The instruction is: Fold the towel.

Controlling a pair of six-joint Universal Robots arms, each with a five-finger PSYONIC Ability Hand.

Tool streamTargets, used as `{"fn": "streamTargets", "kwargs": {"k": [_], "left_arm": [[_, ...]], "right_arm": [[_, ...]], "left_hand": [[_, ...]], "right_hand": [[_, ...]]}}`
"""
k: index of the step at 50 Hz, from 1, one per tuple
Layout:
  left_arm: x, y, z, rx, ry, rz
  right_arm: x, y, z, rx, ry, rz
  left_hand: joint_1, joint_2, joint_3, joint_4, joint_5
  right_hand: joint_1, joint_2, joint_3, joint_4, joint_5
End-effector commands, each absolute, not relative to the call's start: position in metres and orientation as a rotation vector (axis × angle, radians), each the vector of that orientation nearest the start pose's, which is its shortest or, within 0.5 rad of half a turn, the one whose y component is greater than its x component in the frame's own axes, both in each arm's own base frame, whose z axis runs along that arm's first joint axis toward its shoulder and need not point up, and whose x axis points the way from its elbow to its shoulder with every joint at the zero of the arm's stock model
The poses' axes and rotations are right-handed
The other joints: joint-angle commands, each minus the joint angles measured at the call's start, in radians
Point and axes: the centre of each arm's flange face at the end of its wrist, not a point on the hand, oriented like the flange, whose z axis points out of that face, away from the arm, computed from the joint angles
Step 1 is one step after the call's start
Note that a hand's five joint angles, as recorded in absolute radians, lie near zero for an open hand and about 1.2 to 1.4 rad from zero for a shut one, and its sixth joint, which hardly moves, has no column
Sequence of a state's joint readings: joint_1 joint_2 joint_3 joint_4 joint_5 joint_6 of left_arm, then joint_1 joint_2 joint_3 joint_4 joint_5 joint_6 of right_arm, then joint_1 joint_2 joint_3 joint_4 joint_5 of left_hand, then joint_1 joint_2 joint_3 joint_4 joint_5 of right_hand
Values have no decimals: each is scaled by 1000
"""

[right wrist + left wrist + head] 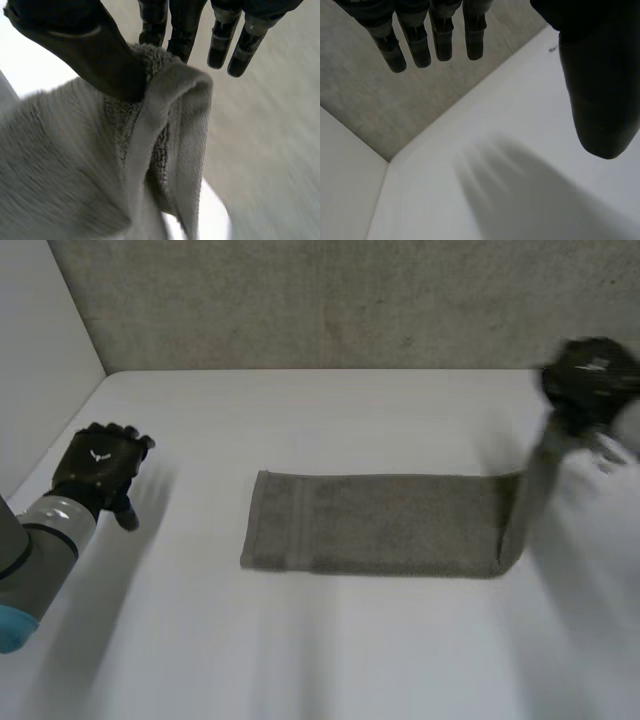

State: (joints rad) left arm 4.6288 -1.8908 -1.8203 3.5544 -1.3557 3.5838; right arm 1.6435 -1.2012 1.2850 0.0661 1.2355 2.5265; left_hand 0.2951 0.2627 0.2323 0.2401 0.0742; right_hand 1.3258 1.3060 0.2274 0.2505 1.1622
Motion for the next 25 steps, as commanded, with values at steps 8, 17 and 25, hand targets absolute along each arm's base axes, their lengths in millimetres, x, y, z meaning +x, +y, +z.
{"fn": "streamTargets", "kwargs": {"k": [8, 17, 25], "left_arm": [[-187, -310, 204, 743, 2161, -2152], [-196, -303, 202, 768, 2172, -2153], [-212, -294, 206, 807, 2154, -2187]], "right_arm": [[419, -222, 185, -1545, 1662, -1845], [442, -193, 115, -1717, 1647, -1688], [437, -189, 140, -1740, 1607, -1770]], "left_hand": [[-82, -49, -58, -66, -35], [-82, -49, -58, -66, -35], [-85, -52, -58, -66, -38]], "right_hand": [[70, 90, -53, -76, 60], [70, 90, -53, -76, 60], [-1151, -1131, -53, -76, -1162]]}}
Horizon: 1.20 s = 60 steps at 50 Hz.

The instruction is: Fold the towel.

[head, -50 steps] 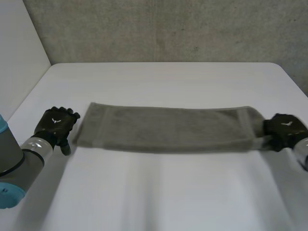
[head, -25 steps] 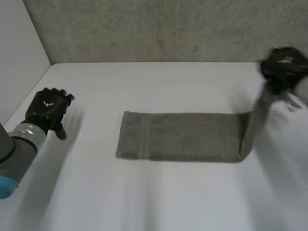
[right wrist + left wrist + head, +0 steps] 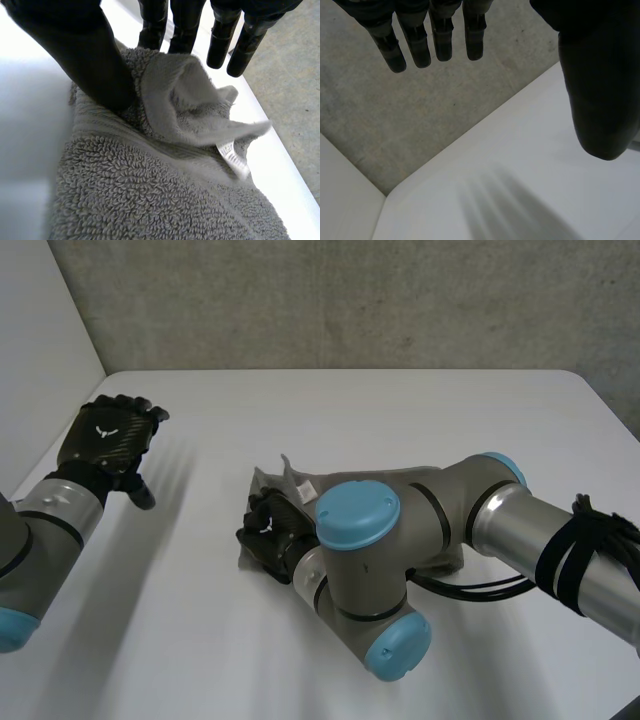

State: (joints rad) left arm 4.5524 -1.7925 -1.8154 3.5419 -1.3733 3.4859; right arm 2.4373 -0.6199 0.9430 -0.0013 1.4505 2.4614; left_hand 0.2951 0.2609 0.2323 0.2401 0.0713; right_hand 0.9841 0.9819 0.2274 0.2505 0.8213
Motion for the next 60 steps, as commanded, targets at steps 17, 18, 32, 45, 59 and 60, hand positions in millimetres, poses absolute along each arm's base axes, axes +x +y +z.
{"fn": "streamTargets", "kwargs": {"k": [17, 18, 32, 45, 59, 60], "left_arm": [[-268, -267, 219, 901, 2170, -2339], [-269, -267, 219, 901, 2170, -2339], [-295, -245, 186, 1050, 2273, -2270], [-292, -245, 182, 958, 2367, -2265], [-286, -246, 181, 918, 2374, -2245], [-285, -246, 180, 913, 2377, -2243]], "right_arm": [[338, -213, 222, -1260, 1792, -1969], [326, -214, 216, -1254, 1844, -1947], [250, -233, 166, -1066, 2159, -1758], [237, -254, 121, -985, 2203, -1695], [213, -254, 124, -965, 2308, -1637], [206, -251, 127, -986, 2340, -1605]], "left_hand": [[-76, -42, -58, -66, -26], [-76, -41, -58, -66, -26], [-76, -41, -58, -66, -26], [-70, -36, -58, -66, -21], [-73, -39, -58, -66, -23], [-73, -39, -58, -66, -23]], "right_hand": [[-810, -807, -53, -76, -821], [-810, -807, -53, -76, -821], [-606, -603, -53, -76, -617], [-131, -129, -53, -76, -143], [412, 414, -53, -76, 400], [412, 414, -53, -76, 400]]}}
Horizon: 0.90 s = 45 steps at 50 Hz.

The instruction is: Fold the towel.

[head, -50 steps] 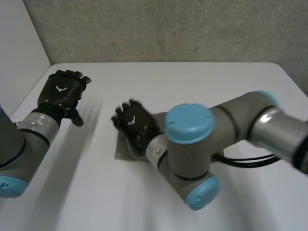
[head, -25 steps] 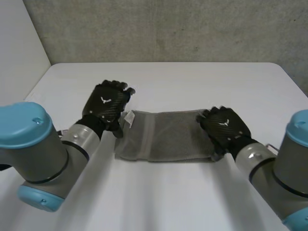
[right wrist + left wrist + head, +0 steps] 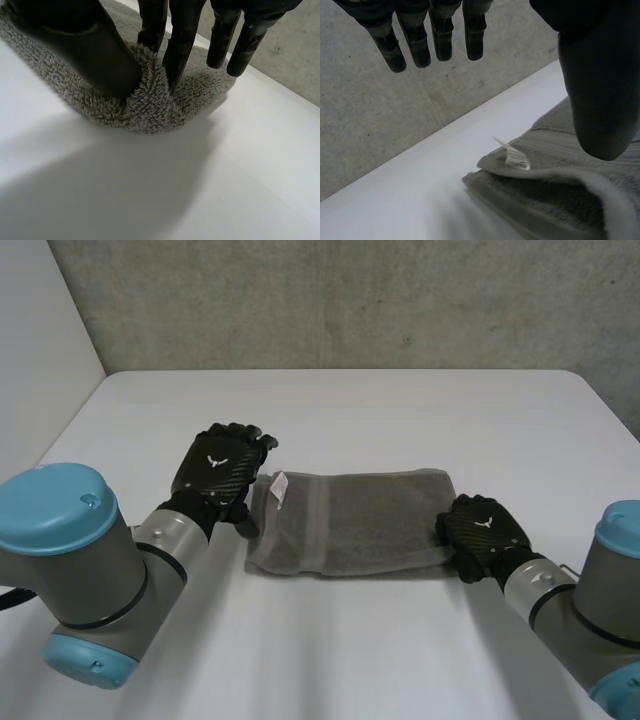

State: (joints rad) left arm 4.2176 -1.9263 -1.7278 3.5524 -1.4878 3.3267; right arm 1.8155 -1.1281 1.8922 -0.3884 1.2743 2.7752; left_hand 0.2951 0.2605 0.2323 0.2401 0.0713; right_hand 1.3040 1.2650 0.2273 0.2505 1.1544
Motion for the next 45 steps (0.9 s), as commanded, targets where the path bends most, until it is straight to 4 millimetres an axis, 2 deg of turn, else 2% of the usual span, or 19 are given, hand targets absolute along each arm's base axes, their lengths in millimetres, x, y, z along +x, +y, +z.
{"fn": "streamTargets", "kwargs": {"k": [1, 6, 10, 16, 17, 18, 19, 20, 22, 23, 25, 26, 28, 31, 33, 34, 36, 38, 45], "left_arm": [[-285, -246, 180, 913, 2377, -2243], [-283, -247, 184, 905, 2365, -2253], [-278, -251, 185, 879, 2360, -2251], [-278, -251, 187, 874, 2352, -2261], [-278, -251, 187, 874, 2352, -2261], [-277, -252, 187, 872, 2352, -2260], [-277, -252, 187, 872, 2352, -2260], [-277, -252, 187, 872, 2352, -2260], [-277, -252, 187, 870, 2351, -2260], [-277, -252, 187, 868, 2351, -2259], [-277, -252, 187, 867, 2353, -2260], [-277, -252, 187, 868, 2351, -2259], [-277, -252, 188, 868, 2350, -2261], [-277, -252, 188, 867, 2348, -2263], [-277, -252, 188, 867, 2348, -2263], [-276, -252, 188, 866, 2349, -2261], [-276, -252, 188, 857, 2346, -2260], [-276, -252, 189, 847, 2345, -2257], [-274, -253, 188, 822, 2342, -2247]], "right_arm": [[206, -251, 127, -987, 2340, -1605], [184, -244, 133, -1064, 2420, -1484], [163, -252, 142, -1180, 2461, -1459], [166, -268, 173, -1260, 2402, -1611], [175, -266, 182, -1285, 2353, -1657], [175, -266, 183, -1285, 2352, -1657], [190, -260, 194, -1318, 2279, -1705], [190, -260, 194, -1319, 2279, -1706], [221, -246, 206, -1378, 2158, -1746], [221, -246, 206, -1378, 2157, -1746], [255, -226, 209, -1463, 2056, -1738], [255, -226, 209, -1463, 2055, -1738], [293, -197, 203, -1569, 1947, -1692], [308, -183, 199, -1613, 1904, -1671], [328, -167, 182, -1675, 1863, -1616], [328, -167, 181, -1675, 1862, -1616], [347, -157, 165, -1714, 1805, -1596], [356, -149, 158, -1730, 1766, -1590], [373, -145, 153, -1625, 1734, -1654]], "left_hand": [[-73, -38, -58, -66, -23], [-76, -41, -58, -66, -26], [-76, -41, -58, -66, -26], [-76, -41, -58, -66, -26], [-76, -41, -58, -66, -26], [-79, -44, -58, -66, -29], [-79, -44, -58, -66, -29], [-79, -44, -58, -66, -29], [-79, -44, -58, -66, -29], [-79, -44, -58, -66, -29], [-79, -44, -58, -66, -29], [-79, -44, -58, -66, -29], [-82, -47, -58, -66, -32], [-82, -47, -58, -66, -32], [-82, -47, -58, -66, -32], [-82, -47, -58, -66, -32], [-84, -50, -58, -66, -35], [-84, -50, -58, -66, -35], [-84, -50, -58, -66, -35]], "right_hand": [[92, 131, -53, -76, 67], [92, 131, -53, -76, 67], [92, 131, -53, -76, 67], [92, 131, -53, -76, 67], [92, 131, -53, -76, 67], [92, 131, -53, -76, 67], [92, 131, -53, -76, 67], [92, 131, -53, -76, 67], [92, 131, -53, -76, 67], [92, 131, -53, -76, 67], [92, 131, -53, -76, 67], [92, 131, -53, -76, 67], [92, 131, -53, -76, 67], [92, 131, -53, -76, 67], [92, 131, -53, -76, 67], [92, 131, -53, -76, 67], [92, 131, -53, -76, 67], [92, 131, -53, -76, 67], [92, 131, -53, -76, 67]]}}
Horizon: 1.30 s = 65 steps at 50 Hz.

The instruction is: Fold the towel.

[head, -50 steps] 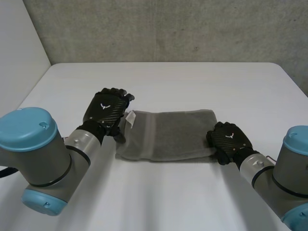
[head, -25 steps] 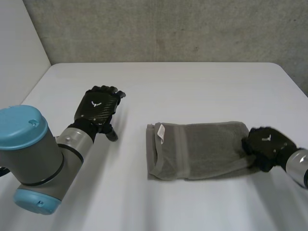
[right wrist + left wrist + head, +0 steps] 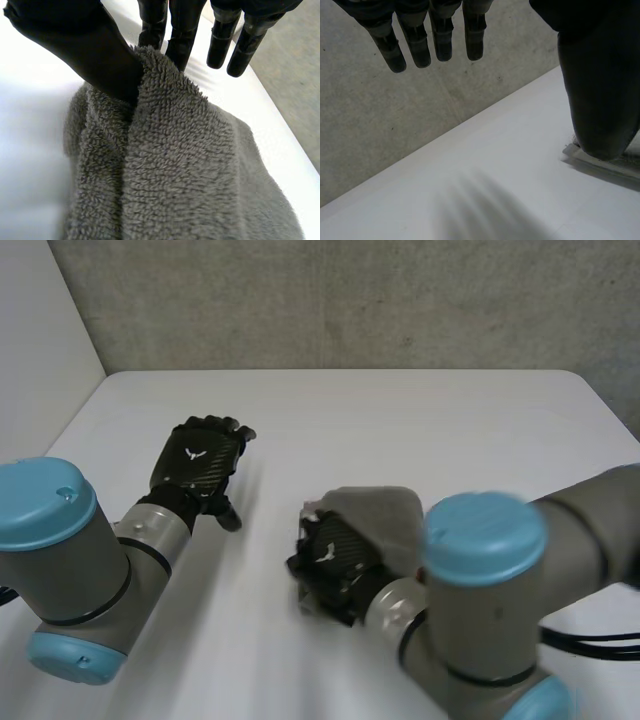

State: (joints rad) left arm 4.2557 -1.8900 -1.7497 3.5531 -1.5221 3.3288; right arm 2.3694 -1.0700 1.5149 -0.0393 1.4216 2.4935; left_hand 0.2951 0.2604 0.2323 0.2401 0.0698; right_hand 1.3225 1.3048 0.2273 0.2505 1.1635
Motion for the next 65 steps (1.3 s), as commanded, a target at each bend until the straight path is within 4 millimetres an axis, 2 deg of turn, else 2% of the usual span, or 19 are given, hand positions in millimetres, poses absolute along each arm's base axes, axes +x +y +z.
{"fn": "streamTargets", "kwargs": {"k": [1, 9, 16, 17, 18, 19, 20, 24, 26, 28, 32, 34, 35, 39, 44, 47, 52, 60, 65], "left_arm": [[-274, -253, 189, 823, 2338, -2254], [-275, -253, 190, 824, 2335, -2259], [-275, -252, 189, 825, 2339, -2253], [-275, -252, 188, 826, 2341, -2251], [-275, -252, 188, 826, 2341, -2250], [-276, -252, 190, 825, 2338, -2257], [-276, -252, 190, 827, 2336, -2260], [-279, -252, 194, 829, 2325, -2281], [-280, -252, 197, 830, 2314, -2296], [-286, -253, 210, 832, 2278, -2353], [-295, -250, 221, 838, 2267, -2415], [-300, -248, 226, 837, 2270, -2448], [-305, -247, 231, 830, 2274, -2485], [-314, -245, 237, 822, 2310, -2533], [-345, -217, 220, 946, 2482, -2481], [-351, -210, 214, 978, 2524, -2448], [-368, -186, 180, 1123, 2635, -2309], [-372, -180, 150, 1196, 2681, -2180], [-370, -181, 144, 1215, 2664, -2154]], "right_arm": [[374, -146, 156, -1599, 1726, -1672], [379, -149, 164, -1561, 1700, -1711], [379, -147, 143, -1598, 1738, -1639], [378, -147, 138, -1605, 1754, -1618], [376, -145, 135, -1611, 1763, -1604], [376, -145, 135, -1611, 1763, -1604], [373, -145, 135, -1607, 1777, -1596], [367, -145, 147, -1580, 1779, -1611], [357, -139, 175, -1491, 1761, -1662], [349, -140, 187, -1436, 1772, -1686], [327, -156, 209, -1296, 1836, -1756], [300, -168, 226, -1156, 1918, -1792], [300, -168, 226, -1155, 1919, -1792], [263, -182, 226, -986, 2092, -1742], [243, -192, 215, -875, 2184, -1688], [232, -203, 207, -792, 2233, -1658], [226, -215, 198, -665, 2243, -1608], [233, -225, 170, -576, 2288, -1485], [235, -232, 159, -574, 2303, -1466]], "left_hand": [[-84, -50, -58, -66, -34], [-84, -50, -58, -66, -34], [-84, -50, -58, -66, -34], [-84, -50, -58, -66, -34], [-84, -50, -58, -66, -34], [-84, -50, -58, -66, -34], [-84, -50, -58, -66, -34], [-84, -50, -58, -66, -34], [-84, -50, -58, -66, -34], [-84, -50, -58, -66, -34], [-76, -41, -58, -66, -25], [-73, -38, -58, -66, -22], [-70, -35, -58, -66, -19], [-64, -29, -58, -66, -13], [-61, -26, -58, -66, -10], [-61, -26, -58, -66, -10], [-61, -26, -58, -66, -10], [-58, -23, -58, -66, -7], [-58, -23, -58, -66, -7]], "right_hand": [[74, 91, -53, -76, 58], [74, 91, -53, -76, 58], [74, 91, -53, -76, 58], [5, 23, -53, -76, -11], [-557, -539, -53, -76, -572], [-562, -545, -53, -76, -578], [-1148, -1130, -53, -76, -1164], [-1148, -1130, -53, -76, -1164], [-1148, -1130, -53, -76, -1164], [-1148, -1130, -53, -76, -1164], [-1148, -1130, -53, -76, -1164], [-1148, -1130, -53, -76, -1164], [-1148, -1130, -53, -76, -1164], [-1148, -1130, -53, -76, -1164], [-1148, -1130, -53, -76, -1164], [-1148, -1130, -53, -76, -1164], [-1148, -1130, -53, -76, -1164], [-1148, -1130, -53, -76, -1164], [-1148, -1130, -53, -76, -1164]]}}
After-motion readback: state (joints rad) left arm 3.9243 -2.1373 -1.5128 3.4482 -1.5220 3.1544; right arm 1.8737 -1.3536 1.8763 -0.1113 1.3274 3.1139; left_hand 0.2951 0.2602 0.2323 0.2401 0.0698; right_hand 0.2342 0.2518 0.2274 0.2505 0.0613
